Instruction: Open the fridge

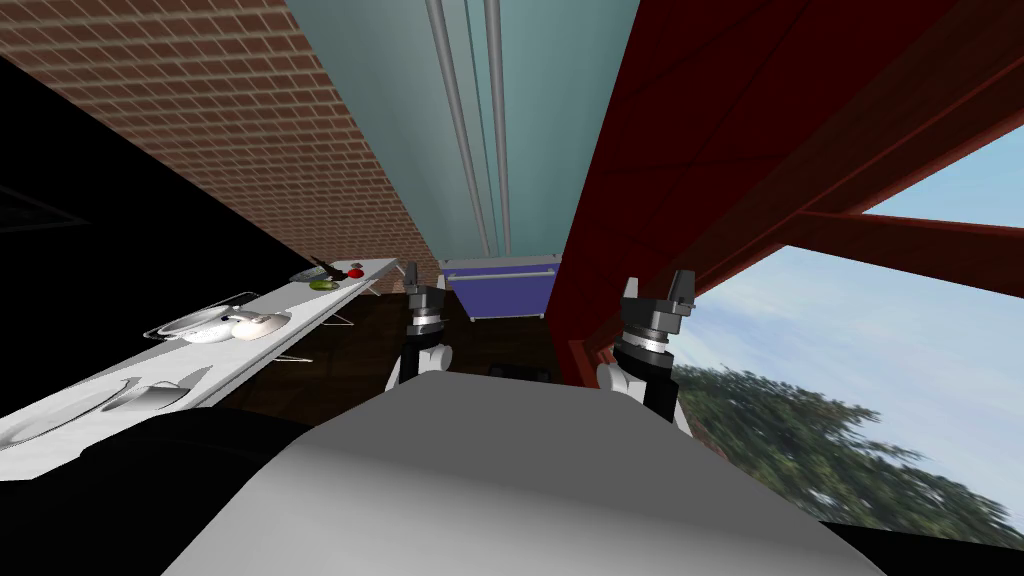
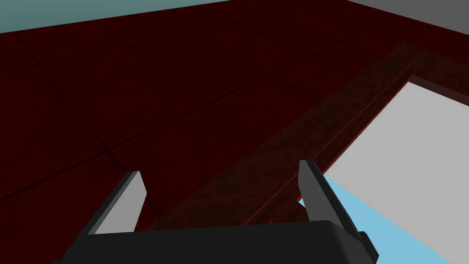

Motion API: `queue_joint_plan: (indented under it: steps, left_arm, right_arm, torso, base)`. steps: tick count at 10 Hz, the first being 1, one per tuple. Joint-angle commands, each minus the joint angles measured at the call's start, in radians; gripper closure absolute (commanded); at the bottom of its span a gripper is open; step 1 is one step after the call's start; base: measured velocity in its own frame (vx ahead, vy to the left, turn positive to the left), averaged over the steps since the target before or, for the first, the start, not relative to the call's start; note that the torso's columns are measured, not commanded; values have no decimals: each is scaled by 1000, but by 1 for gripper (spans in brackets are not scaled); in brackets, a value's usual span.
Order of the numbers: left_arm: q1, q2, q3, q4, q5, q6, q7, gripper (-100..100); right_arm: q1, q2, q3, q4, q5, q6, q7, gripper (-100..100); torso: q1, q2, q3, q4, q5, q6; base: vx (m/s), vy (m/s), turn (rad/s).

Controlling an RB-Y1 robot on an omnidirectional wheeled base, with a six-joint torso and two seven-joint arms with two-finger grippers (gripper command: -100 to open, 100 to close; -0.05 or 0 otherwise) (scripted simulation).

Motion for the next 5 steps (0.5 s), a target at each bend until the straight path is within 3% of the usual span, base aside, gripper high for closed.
queue_joint_plan:
  steps: [1, 5]
  left_arm:
    - [0, 0, 0, 0, 0, 0, 0, 0]
    - [0, 0, 0, 0, 0, 0, 0, 0]
  right_arm:
    - [0, 0, 0, 0, 0, 0, 0, 0]
    - [0, 0, 0, 0, 0, 0, 0, 0]
  torso:
    - [0, 40, -82, 41, 0, 0]
    - [0, 322, -644, 322, 0, 0]
  base:
    - [0, 0, 0]
    - [0, 0, 0]
